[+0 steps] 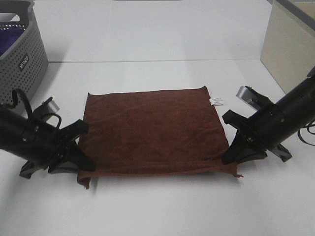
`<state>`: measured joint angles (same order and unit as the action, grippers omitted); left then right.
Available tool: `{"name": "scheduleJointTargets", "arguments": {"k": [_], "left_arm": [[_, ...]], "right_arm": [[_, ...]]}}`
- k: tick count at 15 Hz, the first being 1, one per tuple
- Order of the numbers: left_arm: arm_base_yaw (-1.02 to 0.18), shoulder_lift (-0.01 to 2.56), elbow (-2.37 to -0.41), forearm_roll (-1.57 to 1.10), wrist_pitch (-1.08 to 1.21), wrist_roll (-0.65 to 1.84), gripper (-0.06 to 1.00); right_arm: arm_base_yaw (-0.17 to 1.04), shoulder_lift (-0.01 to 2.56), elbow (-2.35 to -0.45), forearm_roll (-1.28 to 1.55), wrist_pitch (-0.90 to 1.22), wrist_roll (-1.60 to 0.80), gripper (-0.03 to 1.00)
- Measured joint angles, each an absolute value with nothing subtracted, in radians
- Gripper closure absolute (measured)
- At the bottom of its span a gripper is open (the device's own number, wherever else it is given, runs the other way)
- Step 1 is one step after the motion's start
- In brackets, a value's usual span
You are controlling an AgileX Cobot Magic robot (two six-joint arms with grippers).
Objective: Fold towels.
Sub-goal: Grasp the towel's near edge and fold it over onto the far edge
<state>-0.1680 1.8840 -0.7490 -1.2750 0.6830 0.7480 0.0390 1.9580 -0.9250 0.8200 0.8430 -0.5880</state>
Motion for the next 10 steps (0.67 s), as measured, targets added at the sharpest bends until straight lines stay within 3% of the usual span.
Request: {"name": "scheduleJointTargets", "arguments": {"k": [6, 10], "left_arm": [[-0.163, 1.887, -1.076, -0.938, 0.671, 0.394, 0.94], [-0.163, 2.025, -1.315, -0.797, 0.667, 0.279, 0.94]], "right_arm": [[0.041, 1.984, -1.309, 0.817, 0.924, -0.553, 0.97], [0.044, 2.179, -1.62, 0.811, 0.979, -0.507, 0.97]]}}
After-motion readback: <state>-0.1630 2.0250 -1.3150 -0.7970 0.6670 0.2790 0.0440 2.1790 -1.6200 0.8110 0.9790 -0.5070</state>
